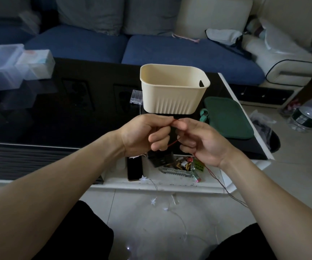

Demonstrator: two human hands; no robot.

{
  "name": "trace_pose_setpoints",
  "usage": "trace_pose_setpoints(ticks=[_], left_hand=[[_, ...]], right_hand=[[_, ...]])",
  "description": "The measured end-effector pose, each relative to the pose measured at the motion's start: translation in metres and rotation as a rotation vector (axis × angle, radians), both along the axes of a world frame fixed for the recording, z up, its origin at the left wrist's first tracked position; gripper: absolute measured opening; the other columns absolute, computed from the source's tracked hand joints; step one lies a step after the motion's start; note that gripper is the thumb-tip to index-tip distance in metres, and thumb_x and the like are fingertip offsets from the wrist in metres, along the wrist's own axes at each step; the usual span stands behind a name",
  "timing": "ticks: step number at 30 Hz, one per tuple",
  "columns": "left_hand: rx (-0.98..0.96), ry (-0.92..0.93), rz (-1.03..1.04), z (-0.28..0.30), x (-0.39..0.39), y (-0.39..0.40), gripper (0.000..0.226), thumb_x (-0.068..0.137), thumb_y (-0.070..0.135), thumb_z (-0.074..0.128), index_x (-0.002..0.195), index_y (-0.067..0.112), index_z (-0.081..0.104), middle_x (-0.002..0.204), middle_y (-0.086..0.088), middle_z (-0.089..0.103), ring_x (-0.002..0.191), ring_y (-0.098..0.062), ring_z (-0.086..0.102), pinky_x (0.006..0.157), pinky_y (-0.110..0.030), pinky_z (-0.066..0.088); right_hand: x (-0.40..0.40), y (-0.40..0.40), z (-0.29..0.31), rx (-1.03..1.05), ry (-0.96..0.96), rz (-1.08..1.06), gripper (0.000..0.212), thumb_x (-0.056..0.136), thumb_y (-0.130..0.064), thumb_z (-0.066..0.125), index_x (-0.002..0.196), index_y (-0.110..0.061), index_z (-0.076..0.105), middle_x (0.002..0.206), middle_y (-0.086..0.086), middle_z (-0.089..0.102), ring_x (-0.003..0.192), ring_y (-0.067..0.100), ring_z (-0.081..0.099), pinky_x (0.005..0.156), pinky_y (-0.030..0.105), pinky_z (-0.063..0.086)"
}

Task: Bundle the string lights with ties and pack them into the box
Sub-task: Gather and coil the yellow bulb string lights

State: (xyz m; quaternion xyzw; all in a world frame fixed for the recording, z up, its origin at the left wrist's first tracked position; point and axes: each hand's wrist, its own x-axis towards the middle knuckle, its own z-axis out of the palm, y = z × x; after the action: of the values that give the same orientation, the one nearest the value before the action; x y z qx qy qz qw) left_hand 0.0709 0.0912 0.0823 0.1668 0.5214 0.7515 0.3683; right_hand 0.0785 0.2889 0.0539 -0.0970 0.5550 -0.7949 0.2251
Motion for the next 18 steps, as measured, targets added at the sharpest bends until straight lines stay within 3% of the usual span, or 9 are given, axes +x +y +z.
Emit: trace_pose_setpoints(ticks=[2, 5, 8, 10, 13, 16, 18], left_hand=[[0.029, -0.021, -0.011, 0.001, 0.001, 0.003, 0.04, 0.098, 0.025, 0.036, 0.113, -0.003, 0.06, 0.043, 0.004, 0.035, 0.037, -0.01, 0.033, 0.051, -0.023, 0.038], [0.017, -0.042, -0.037, -0.001, 0.003, 0.007, 0.043, 0.099, 0.027, 0.035, 0.12, -0.007, 0.051, 0.062, 0.0, 0.05, 0.038, -0.008, 0.036, 0.045, -0.02, 0.033], [-0.009, -0.029, -0.005, -0.005, 0.004, 0.009, 0.05, 0.101, 0.025, 0.034, 0.136, -0.011, 0.039, 0.079, -0.005, 0.058, 0.04, -0.008, 0.037, 0.039, -0.018, 0.022], [-0.012, -0.066, 0.052, -0.006, 0.003, 0.009, 0.043, 0.103, 0.023, 0.031, 0.134, -0.005, 0.043, 0.081, -0.007, 0.058, 0.04, -0.008, 0.036, 0.037, -0.018, 0.019], [0.022, -0.108, 0.152, -0.003, -0.001, 0.006, 0.035, 0.104, 0.02, 0.031, 0.128, 0.003, 0.049, 0.078, -0.006, 0.058, 0.039, -0.007, 0.035, 0.035, -0.016, 0.022], [0.065, -0.096, 0.274, -0.001, -0.006, 0.003, 0.033, 0.102, 0.017, 0.036, 0.131, 0.004, 0.046, 0.081, -0.005, 0.063, 0.042, -0.009, 0.038, 0.038, -0.017, 0.027], [0.096, -0.104, 0.346, 0.0, -0.007, 0.003, 0.034, 0.101, 0.016, 0.039, 0.131, 0.003, 0.046, 0.09, -0.007, 0.069, 0.048, -0.011, 0.046, 0.044, -0.018, 0.037]], right_hand=[[-0.002, 0.001, -0.002, 0.04, -0.02, -0.016, 0.026, 0.104, -0.022, 0.046, 0.103, -0.014, 0.071, 0.076, -0.001, 0.048, 0.051, 0.006, 0.031, 0.046, 0.019, 0.023], [-0.001, 0.001, -0.004, 0.114, 0.005, -0.038, 0.031, 0.103, -0.03, 0.045, 0.105, -0.018, 0.074, 0.08, 0.002, 0.058, 0.053, 0.008, 0.031, 0.05, 0.024, 0.021], [0.002, 0.004, -0.006, 0.173, 0.023, -0.061, 0.028, 0.105, -0.025, 0.044, 0.107, -0.016, 0.07, 0.075, -0.004, 0.065, 0.051, 0.008, 0.031, 0.051, 0.026, 0.018], [0.002, 0.007, -0.008, 0.255, 0.03, -0.082, 0.026, 0.106, -0.023, 0.045, 0.106, -0.012, 0.068, 0.073, -0.002, 0.062, 0.05, 0.009, 0.03, 0.05, 0.026, 0.018], [0.002, 0.014, -0.011, 0.562, 0.126, -0.141, 0.033, 0.104, -0.033, 0.049, 0.089, -0.011, 0.069, 0.065, -0.002, 0.056, 0.049, 0.01, 0.038, 0.048, 0.024, 0.028], [0.002, 0.02, -0.014, 0.941, 0.282, -0.084, 0.042, 0.104, -0.043, 0.045, 0.085, -0.015, 0.071, 0.056, -0.007, 0.057, 0.048, 0.007, 0.048, 0.055, 0.026, 0.039], [0.001, 0.02, -0.016, 1.064, 0.338, -0.074, 0.043, 0.106, -0.043, 0.04, 0.086, -0.019, 0.069, 0.057, -0.007, 0.057, 0.048, 0.003, 0.05, 0.06, 0.027, 0.04]])
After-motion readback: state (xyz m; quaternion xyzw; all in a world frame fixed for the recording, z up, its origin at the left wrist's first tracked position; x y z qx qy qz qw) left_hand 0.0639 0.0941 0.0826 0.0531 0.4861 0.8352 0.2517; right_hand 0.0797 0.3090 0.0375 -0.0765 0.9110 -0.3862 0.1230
